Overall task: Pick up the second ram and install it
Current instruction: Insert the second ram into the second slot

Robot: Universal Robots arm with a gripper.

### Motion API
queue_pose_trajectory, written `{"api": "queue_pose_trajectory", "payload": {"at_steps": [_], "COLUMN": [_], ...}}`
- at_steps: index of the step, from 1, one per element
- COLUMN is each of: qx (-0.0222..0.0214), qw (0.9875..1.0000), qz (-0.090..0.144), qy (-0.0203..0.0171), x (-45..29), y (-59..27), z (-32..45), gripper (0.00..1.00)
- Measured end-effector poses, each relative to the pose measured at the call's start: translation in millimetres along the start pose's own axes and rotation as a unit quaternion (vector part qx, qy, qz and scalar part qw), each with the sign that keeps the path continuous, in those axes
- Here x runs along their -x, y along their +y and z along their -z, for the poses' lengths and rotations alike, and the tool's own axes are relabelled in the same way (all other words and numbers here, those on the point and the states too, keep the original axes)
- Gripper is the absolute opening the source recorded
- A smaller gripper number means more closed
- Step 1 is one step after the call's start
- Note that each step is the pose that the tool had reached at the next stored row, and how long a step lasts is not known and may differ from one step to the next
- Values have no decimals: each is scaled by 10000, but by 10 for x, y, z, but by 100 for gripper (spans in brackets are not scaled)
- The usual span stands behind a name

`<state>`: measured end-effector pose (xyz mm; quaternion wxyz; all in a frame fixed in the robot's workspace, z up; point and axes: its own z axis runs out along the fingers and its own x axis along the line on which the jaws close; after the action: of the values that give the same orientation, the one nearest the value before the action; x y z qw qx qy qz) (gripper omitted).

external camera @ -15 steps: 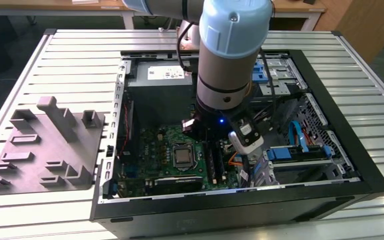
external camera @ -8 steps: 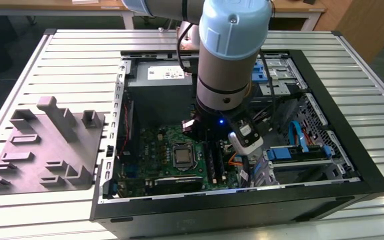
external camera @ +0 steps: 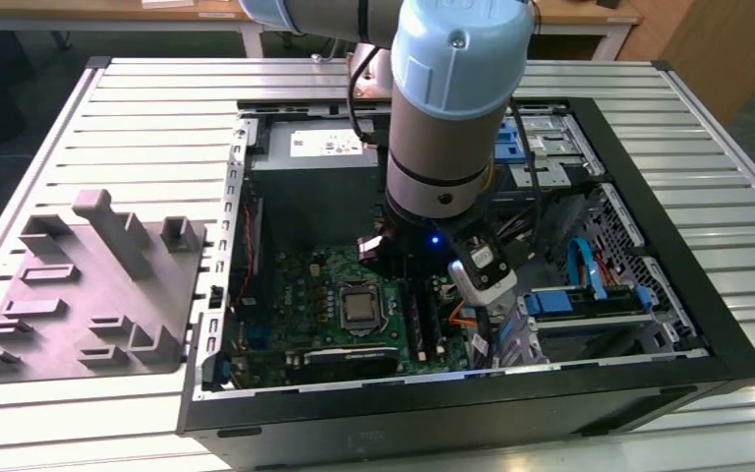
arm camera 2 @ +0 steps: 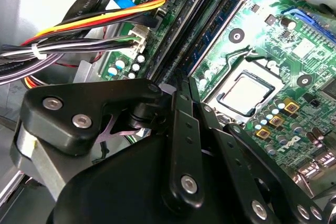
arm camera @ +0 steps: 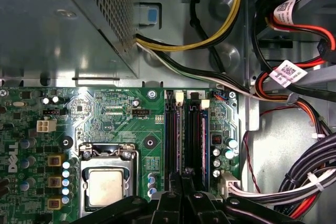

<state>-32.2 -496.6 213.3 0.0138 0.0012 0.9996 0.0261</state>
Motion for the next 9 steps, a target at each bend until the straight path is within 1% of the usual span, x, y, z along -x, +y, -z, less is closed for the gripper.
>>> {"api": "queue_pose_trajectory", "payload": {"at_steps": [6,7,8,9], "qx": [1,2,3,3], "qw": [10000,10000,10000,10000], "qz": [0,0,0,0], "qy": [-1,-1,-1,-1], "x": [0,0,0,0], "y": [0,0,0,0], "z": [-2,-3,-3,-3], "gripper": [13,18,18,25]}}
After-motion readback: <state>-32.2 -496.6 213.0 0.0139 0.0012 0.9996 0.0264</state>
